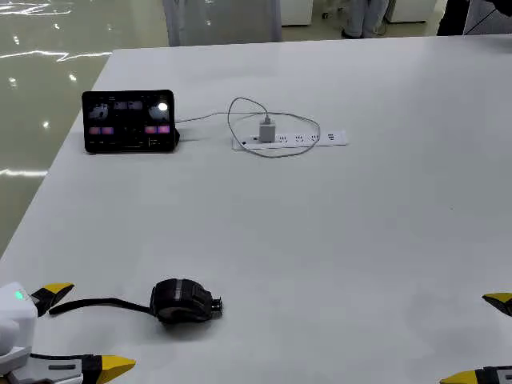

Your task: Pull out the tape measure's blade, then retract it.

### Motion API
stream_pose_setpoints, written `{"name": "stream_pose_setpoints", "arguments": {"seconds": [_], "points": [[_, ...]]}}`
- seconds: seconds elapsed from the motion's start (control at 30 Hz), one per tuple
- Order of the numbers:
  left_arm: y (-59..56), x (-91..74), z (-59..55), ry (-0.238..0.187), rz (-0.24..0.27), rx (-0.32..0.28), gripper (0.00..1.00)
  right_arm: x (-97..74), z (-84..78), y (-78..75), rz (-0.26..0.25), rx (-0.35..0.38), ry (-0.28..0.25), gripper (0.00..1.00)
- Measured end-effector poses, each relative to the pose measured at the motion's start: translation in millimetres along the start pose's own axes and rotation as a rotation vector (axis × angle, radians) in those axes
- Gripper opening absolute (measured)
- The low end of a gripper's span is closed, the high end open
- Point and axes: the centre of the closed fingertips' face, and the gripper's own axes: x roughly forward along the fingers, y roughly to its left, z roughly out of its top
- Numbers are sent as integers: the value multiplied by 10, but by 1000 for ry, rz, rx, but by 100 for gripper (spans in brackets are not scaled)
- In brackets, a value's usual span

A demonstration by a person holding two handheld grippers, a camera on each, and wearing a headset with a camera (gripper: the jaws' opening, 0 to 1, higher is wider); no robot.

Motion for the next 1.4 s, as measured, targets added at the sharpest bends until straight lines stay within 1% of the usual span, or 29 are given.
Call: {"name": "stream_pose_setpoints", "arguments": {"seconds": [0.07,0.17,0.23,0.37,0.5,0.57,0.6,0.63,0.7,0.77,0.83,0.9,0.93,0.97,1.03,1.07,1.1,1.13,1.17,1.2,1.27,1.33,1.4], "points": [[-15,-6,-15,2,-5,-3,99,3,-1,9,3,6,-2,99],[-36,-13,-31,5,-11,9,99,13,-10,29,3,-1,2,99],[-33,-15,-42,7,-9,9,99,16,-13,24,1,7,-2,99],[-26,-21,-29,-3,-3,-6,99,14,-1,50,1,20,-10,99],[-21,-9,-29,-4,-5,-7,99,19,19,65,2,3,-14,99],[-16,-1,-33,-1,-10,-6,99,33,27,35,-3,3,-19,99],[-11,2,-38,2,-12,-3,99,41,83,14,-11,-17,-48,99],[-8,5,-40,5,-14,-1,99,44,111,16,-9,-26,-62,99],[2,13,-36,7,-19,2,99,57,100,44,9,-10,-49,99],[14,21,-17,3,-22,12,99,79,87,44,13,-38,-39,99],[13,30,-6,12,-32,11,99,86,104,52,20,-43,-41,99],[-15,29,52,-2,-52,31,99,103,134,43,27,-51,-43,99],[-27,34,80,2,-63,36,99,127,217,84,60,-90,-87,99],[-36,39,99,4,-70,41,99,137,258,90,69,-116,-106,99],[-55,67,143,6,-90,66,99,163,229,58,60,-108,-54,99],[-79,87,145,12,-111,79,99,176,237,48,61,-106,-42,99],[-142,104,119,45,-154,91,99,190,281,46,66,-112,-47,99],[-130,128,125,54,-152,122,99,195,309,45,69,-123,-53,99],[-128,156,146,50,-147,138,99,205,336,38,70,-136,-59,99],[-130,185,156,58,-152,165,99,219,384,28,74,-148,-76,99],[-156,222,149,88,-173,171,99,240,440,18,82,-149,-83,99],[-159,250,166,99,-180,189,99,253,493,28,88,-152,-90,99],[-184,283,202,105,-193,205,99,272,564,63,102,-174,-105,99]]}}
